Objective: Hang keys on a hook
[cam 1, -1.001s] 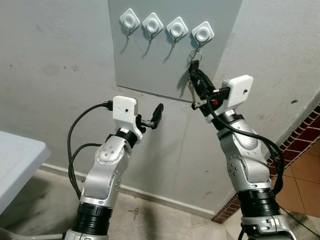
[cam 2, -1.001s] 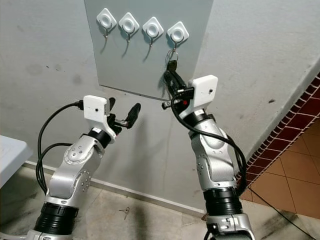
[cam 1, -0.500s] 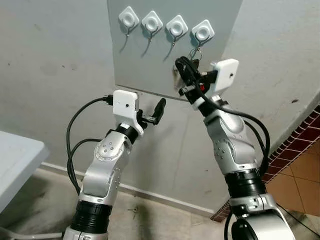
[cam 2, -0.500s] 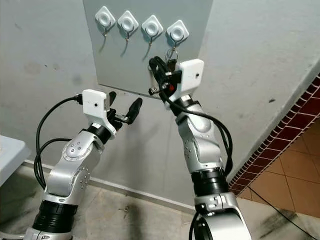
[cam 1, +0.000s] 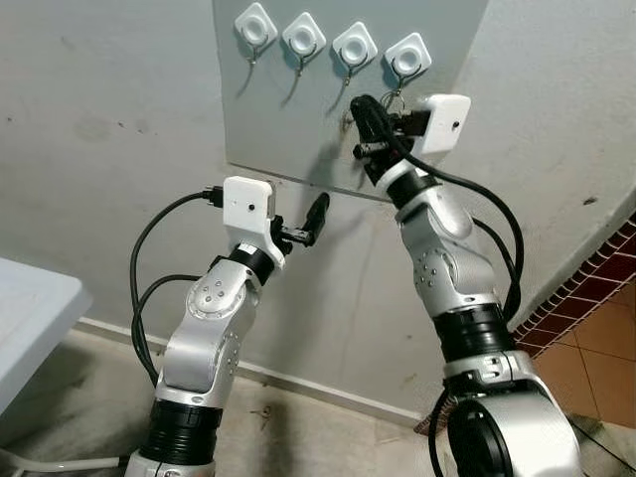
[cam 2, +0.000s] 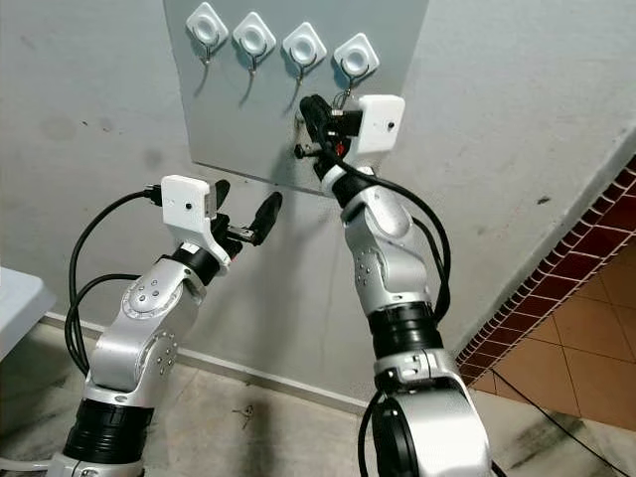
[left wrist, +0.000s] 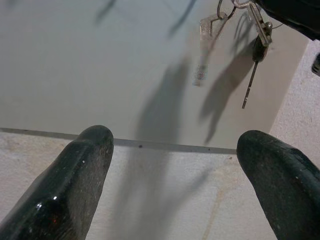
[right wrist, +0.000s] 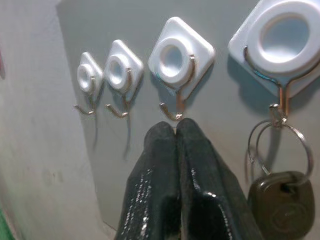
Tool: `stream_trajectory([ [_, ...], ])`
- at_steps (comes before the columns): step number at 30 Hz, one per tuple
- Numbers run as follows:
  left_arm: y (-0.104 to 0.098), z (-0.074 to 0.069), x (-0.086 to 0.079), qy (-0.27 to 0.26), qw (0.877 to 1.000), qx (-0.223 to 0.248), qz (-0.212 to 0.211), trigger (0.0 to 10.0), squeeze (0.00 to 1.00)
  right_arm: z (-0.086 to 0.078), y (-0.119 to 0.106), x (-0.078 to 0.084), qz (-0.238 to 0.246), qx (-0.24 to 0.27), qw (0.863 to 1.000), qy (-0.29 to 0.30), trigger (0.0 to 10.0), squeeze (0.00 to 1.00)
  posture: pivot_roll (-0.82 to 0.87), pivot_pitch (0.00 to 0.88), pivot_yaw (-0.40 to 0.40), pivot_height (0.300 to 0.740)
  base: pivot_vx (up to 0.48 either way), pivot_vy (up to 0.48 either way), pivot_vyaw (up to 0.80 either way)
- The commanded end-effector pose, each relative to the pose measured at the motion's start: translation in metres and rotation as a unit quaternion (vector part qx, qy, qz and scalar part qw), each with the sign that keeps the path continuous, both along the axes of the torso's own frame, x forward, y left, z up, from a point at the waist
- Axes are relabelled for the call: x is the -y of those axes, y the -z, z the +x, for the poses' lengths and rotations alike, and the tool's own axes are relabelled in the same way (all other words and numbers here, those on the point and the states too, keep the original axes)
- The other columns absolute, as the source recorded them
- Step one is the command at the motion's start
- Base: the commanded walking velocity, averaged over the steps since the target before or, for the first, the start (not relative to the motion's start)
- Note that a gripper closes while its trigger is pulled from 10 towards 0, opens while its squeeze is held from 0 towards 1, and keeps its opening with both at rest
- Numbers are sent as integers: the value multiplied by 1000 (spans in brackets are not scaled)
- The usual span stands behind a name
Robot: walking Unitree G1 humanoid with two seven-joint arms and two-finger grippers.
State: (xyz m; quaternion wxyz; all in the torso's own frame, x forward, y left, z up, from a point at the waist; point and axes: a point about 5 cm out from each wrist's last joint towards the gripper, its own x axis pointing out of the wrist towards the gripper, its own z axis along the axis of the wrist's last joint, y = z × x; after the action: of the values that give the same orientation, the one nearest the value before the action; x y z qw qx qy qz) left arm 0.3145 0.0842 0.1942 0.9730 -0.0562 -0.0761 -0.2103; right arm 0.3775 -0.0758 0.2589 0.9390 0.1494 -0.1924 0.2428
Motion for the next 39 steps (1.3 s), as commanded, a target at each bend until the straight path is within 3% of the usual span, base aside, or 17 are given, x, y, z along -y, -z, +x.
stream_trajectory([
  [1, -2, -2, 3, 3, 1000, 2, 0, 10000, 0, 2, -9, 3, 9, 10, 1000, 9, 10000, 0, 79, 41, -81, 740, 0, 0, 0],
  [24, -2, -2, 3, -1, 1000, -1, -5, 10000, 0, 7, -32, -5, 22, 45, 999, 12, 10000, 0, 78, 44, -87, 740, 0, 0, 0],
  [39, -2, -3, 3, -3, 1000, -2, -9, 10000, 0, 16, -32, -10, 19, -15, 999, 43, 10000, 0, 81, 41, -94, 740, 0, 0, 0],
])
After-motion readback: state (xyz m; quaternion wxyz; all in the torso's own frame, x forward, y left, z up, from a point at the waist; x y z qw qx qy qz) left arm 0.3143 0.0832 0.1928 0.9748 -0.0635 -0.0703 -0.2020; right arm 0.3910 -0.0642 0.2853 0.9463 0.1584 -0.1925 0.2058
